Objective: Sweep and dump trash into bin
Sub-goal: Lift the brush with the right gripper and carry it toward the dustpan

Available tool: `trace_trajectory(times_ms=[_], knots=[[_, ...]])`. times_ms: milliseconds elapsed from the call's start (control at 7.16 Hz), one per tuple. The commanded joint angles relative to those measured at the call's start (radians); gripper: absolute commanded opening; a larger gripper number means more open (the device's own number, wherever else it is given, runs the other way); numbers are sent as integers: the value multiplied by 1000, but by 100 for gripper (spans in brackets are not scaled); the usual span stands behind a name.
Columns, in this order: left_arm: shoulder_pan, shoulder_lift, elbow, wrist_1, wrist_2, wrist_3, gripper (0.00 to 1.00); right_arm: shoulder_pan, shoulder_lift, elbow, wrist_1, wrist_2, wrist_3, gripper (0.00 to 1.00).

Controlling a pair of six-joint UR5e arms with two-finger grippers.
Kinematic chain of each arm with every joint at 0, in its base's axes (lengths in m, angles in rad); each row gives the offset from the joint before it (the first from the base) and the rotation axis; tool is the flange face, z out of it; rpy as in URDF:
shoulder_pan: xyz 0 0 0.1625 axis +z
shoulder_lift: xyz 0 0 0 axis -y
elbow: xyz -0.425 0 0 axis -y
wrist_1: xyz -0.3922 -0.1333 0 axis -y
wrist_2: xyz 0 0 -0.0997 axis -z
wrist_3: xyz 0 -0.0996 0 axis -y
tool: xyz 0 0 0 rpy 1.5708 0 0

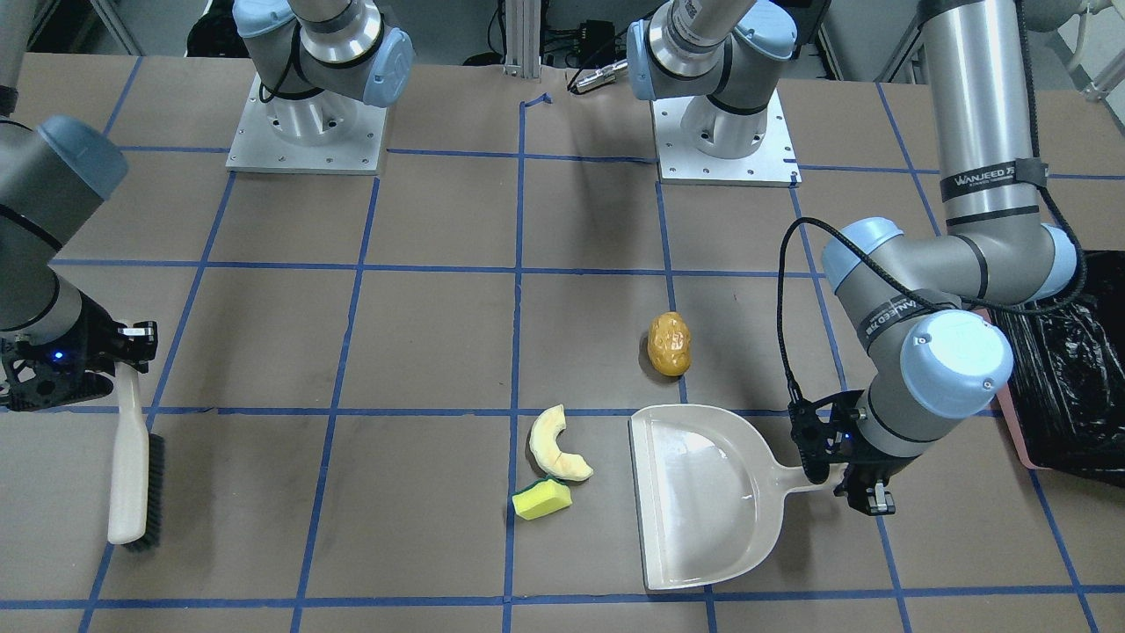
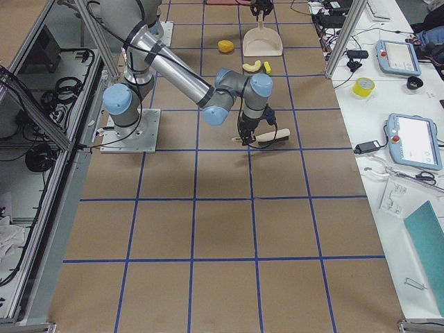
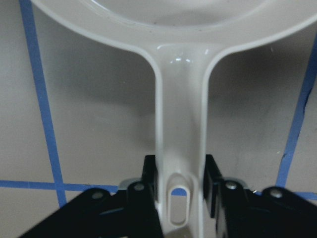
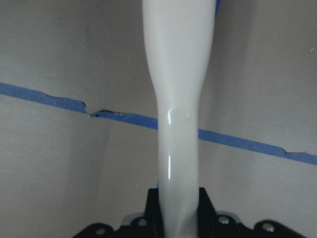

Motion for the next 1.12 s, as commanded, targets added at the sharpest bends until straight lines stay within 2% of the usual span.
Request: trace_trajectory(times_ms=[0, 559, 838, 978], knots=[[-1, 5, -3, 0, 3, 12, 0, 74, -34, -24, 70, 105, 243, 0], [-7, 1, -5, 1, 32, 17, 0, 417, -30, -25, 106, 109, 760, 0], [-8, 2, -5, 1, 34, 12, 0, 539, -21, -25, 105, 144, 935, 0], [-8, 2, -5, 1, 34, 12, 0, 585, -16, -25, 98, 144, 965, 0]])
